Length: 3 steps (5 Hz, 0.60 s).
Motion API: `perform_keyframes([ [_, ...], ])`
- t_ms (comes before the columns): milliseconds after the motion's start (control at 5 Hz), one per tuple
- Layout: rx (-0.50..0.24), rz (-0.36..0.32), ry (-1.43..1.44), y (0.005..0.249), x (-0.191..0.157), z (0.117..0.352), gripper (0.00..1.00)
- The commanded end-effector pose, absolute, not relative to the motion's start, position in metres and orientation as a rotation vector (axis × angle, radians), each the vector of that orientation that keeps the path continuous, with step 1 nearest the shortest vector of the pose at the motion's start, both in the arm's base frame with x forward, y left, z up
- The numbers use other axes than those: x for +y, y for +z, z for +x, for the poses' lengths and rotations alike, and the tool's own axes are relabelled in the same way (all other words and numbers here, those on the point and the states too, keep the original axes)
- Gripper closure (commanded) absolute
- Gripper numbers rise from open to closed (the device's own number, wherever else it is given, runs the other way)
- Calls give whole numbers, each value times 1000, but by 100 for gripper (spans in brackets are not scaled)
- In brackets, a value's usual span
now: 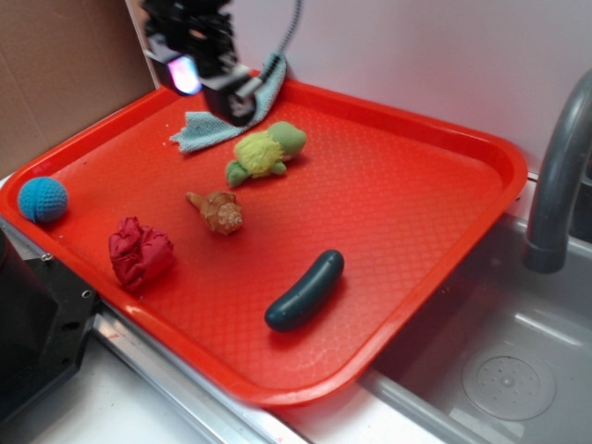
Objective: Grab the green animal.
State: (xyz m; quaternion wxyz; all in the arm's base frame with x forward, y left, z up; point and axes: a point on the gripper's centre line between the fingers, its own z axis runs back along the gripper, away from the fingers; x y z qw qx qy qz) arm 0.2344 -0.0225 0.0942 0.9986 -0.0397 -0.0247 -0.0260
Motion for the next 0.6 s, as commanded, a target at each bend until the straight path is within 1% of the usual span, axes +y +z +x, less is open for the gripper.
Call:
perform_keyframes([
  [0,-44,-16,-22,62,-14,270,0],
  [200,-9,-26,-28,39,-10,284,0],
  [400,27,-24,-45,24,-16,286,0],
])
